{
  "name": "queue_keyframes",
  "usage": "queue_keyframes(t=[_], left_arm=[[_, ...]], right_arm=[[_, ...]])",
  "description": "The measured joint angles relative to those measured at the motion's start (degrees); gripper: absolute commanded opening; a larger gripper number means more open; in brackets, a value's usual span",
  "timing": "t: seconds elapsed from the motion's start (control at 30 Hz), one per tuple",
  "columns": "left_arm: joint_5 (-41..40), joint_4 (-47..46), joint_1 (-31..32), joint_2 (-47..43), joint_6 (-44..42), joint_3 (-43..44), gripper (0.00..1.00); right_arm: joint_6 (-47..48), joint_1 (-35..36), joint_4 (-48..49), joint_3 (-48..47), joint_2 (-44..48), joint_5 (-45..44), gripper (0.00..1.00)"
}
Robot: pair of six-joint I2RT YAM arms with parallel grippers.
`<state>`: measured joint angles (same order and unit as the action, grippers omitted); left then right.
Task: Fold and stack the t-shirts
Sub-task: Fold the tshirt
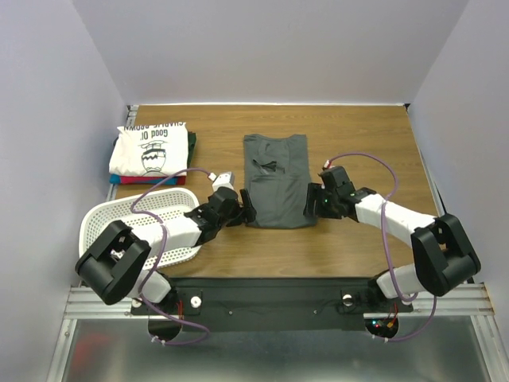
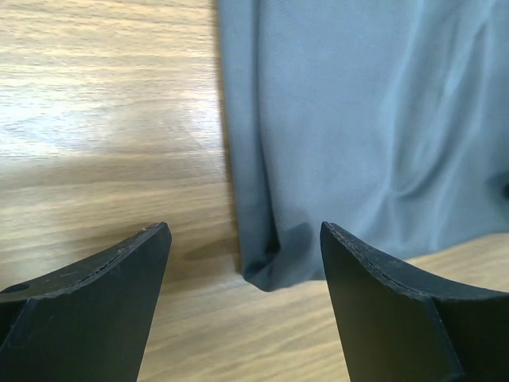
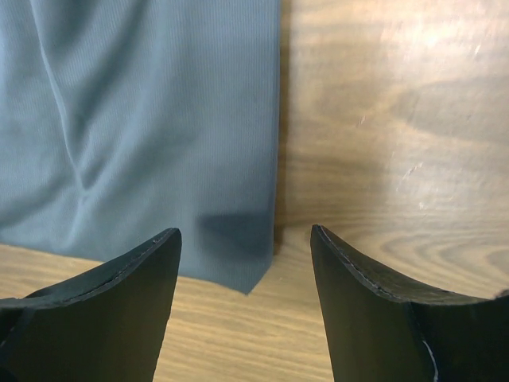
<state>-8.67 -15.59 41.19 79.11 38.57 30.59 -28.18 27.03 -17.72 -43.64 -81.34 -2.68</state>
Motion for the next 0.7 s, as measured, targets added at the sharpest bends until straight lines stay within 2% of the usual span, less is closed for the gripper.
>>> queue_keyframes(t=[0.27,0.4,0.7], left_arm=[[2.2,-1.7,0.0,-1.0,1.3,-0.8,0.87],[2.9,-1.6,0.0,-1.0,1.6,-1.6,0.86],[3.5,-2.1,0.0,-1.5,2.3,-2.9,0.85]], right_arm=[[-2.4,0.1,0.9,3.4,1.4,2.6,0.70],[-3.3,0.7,1.8,4.4,1.0,3.4,0.65],[-4.3,1.6,2.7,4.4,0.0,3.8,0.42]])
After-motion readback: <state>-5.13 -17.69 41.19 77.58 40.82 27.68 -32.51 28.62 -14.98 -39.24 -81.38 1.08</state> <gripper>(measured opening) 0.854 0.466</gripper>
